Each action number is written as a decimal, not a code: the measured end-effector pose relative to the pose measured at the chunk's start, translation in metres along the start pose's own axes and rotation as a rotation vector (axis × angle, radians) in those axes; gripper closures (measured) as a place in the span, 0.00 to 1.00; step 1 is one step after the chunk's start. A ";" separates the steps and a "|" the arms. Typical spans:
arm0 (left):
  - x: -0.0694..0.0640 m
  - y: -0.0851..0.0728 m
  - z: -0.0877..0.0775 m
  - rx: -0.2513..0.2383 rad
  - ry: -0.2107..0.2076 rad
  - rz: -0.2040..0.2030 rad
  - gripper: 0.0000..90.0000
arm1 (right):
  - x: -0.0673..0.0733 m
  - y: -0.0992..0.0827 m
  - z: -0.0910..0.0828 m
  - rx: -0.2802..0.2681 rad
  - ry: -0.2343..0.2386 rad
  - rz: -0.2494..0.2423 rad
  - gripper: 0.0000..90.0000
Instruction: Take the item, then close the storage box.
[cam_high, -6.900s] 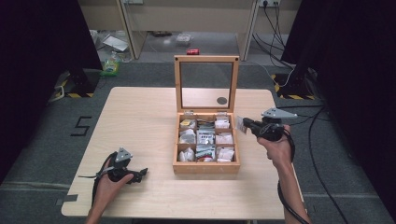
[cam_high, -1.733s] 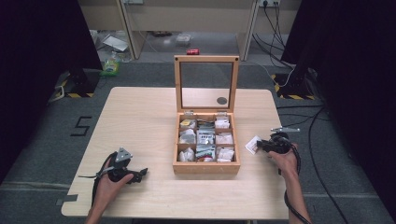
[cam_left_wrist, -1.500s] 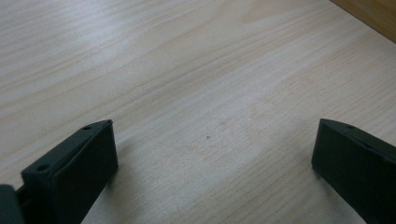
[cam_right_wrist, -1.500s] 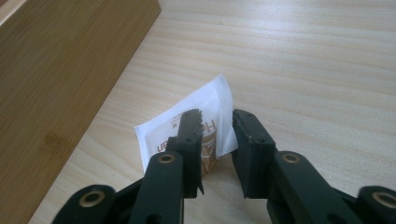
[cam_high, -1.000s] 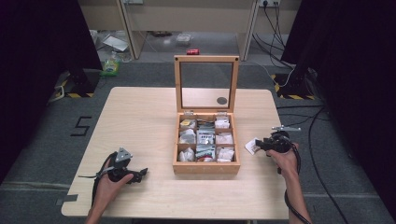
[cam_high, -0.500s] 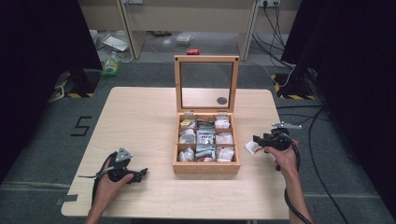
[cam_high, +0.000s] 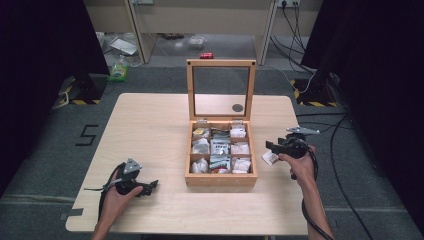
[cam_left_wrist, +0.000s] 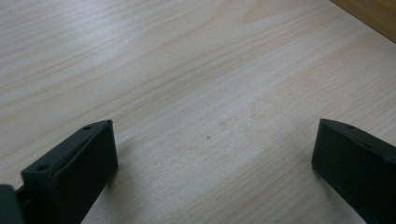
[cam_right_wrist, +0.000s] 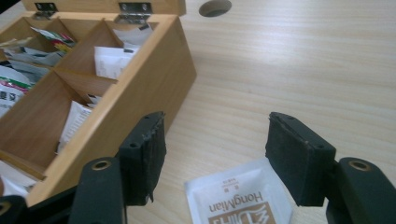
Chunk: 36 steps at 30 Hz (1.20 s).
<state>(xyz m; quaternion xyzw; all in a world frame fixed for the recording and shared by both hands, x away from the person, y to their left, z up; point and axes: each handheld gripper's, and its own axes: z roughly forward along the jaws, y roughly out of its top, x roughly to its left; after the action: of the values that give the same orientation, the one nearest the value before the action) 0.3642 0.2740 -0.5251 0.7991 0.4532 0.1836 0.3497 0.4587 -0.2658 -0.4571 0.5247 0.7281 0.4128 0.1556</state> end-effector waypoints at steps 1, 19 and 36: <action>0.000 0.000 0.000 0.000 0.000 0.000 0.00 | 0.002 0.001 0.000 -0.002 0.004 -0.003 0.42; 0.000 0.000 0.000 0.000 0.000 0.000 0.00 | 0.013 0.010 -0.002 -0.024 0.030 -0.024 0.37; 0.000 0.000 0.000 0.000 0.000 0.000 0.00 | 0.026 0.015 0.001 -0.030 0.048 -0.055 0.36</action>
<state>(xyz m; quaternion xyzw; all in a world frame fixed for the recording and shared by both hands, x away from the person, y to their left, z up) 0.3642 0.2740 -0.5251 0.7991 0.4533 0.1837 0.3496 0.4589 -0.2400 -0.4407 0.4918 0.7396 0.4318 0.1573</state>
